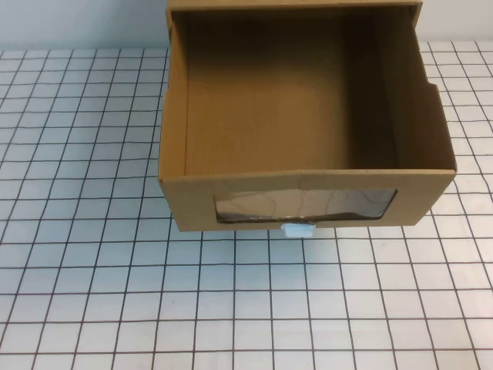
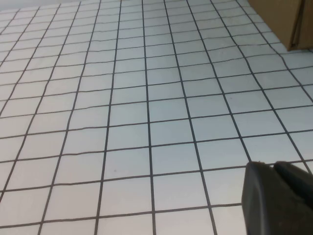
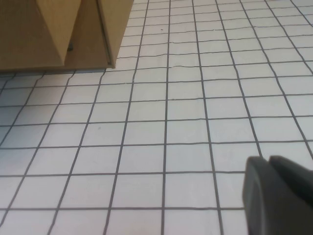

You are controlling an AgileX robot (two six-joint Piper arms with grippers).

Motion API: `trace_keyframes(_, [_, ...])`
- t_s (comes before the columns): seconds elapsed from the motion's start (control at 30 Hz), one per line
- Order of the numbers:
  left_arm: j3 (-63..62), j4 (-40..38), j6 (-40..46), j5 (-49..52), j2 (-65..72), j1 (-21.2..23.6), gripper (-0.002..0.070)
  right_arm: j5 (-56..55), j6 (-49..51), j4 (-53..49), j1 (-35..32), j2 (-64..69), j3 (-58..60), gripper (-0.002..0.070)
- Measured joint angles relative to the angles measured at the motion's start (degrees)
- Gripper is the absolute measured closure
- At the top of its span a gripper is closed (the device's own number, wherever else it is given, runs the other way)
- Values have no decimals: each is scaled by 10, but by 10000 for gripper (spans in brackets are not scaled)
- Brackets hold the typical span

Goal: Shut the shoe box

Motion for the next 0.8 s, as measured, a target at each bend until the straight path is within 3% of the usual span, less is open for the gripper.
trace_keyframes(0.8, [0, 0, 0, 0, 0, 0, 678, -21, 0, 17, 0, 0, 0, 689])
